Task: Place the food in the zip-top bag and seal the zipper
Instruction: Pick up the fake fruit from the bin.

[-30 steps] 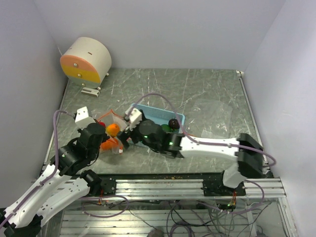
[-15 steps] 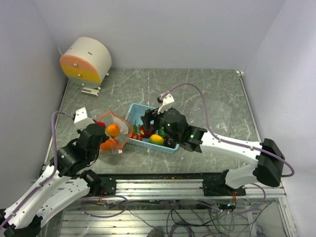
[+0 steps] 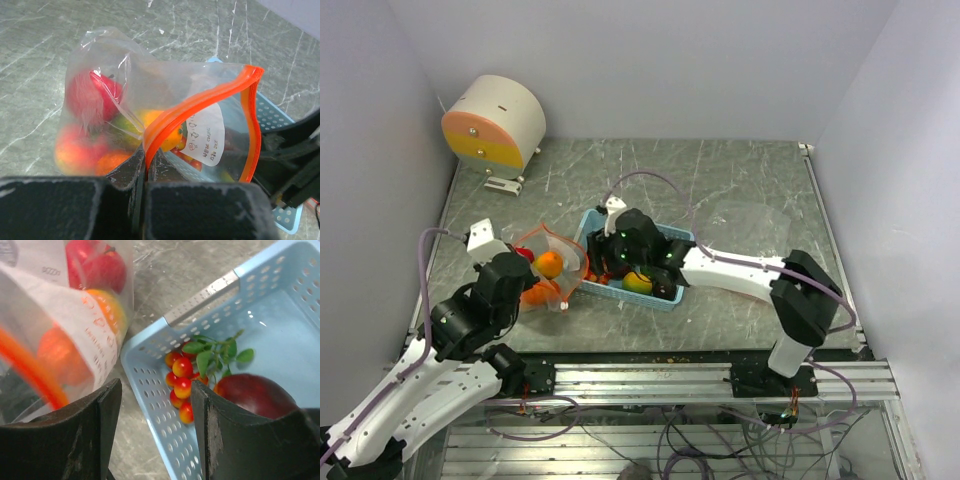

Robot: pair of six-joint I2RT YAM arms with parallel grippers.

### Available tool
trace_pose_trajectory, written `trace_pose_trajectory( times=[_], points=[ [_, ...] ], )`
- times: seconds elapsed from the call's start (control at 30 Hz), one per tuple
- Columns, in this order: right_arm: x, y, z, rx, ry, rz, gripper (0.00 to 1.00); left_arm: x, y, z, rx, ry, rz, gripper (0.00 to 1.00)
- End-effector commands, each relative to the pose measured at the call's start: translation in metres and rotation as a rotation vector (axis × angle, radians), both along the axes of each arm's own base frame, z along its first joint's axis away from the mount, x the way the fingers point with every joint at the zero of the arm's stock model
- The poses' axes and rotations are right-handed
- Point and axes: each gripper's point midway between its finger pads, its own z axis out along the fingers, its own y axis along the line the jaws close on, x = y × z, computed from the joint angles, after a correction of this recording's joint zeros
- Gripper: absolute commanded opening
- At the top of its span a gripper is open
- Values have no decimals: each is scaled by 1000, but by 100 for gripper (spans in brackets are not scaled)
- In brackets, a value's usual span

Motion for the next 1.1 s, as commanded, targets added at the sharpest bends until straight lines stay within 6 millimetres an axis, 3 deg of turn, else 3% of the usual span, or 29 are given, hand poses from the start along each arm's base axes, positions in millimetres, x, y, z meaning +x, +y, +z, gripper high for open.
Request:
trace_pose_trajectory(
  times=[0.0,0.17,0.53,0.9,1.0,1.07],
  points=[
    [-1,20,-13,-28,55,86,57,-2,4,11,-25,-38,12,7],
    [14,17,-46,-149,89,26,55,-5,6,17,-43,-60,5,7],
    [4,-5,-91,-298,160,23,55,-6,7,18,-45,-65,6,7],
    [7,-5,-141,-389,200,34,61,-7,9,20,-48,-72,12,7],
    [8,-8,-145,-406,194,18,54,-7,9,20,-46,-71,14,7],
    [11,-10,-141,-399,182,5,32,-7,10,20,-46,-70,16,7]
  ],
)
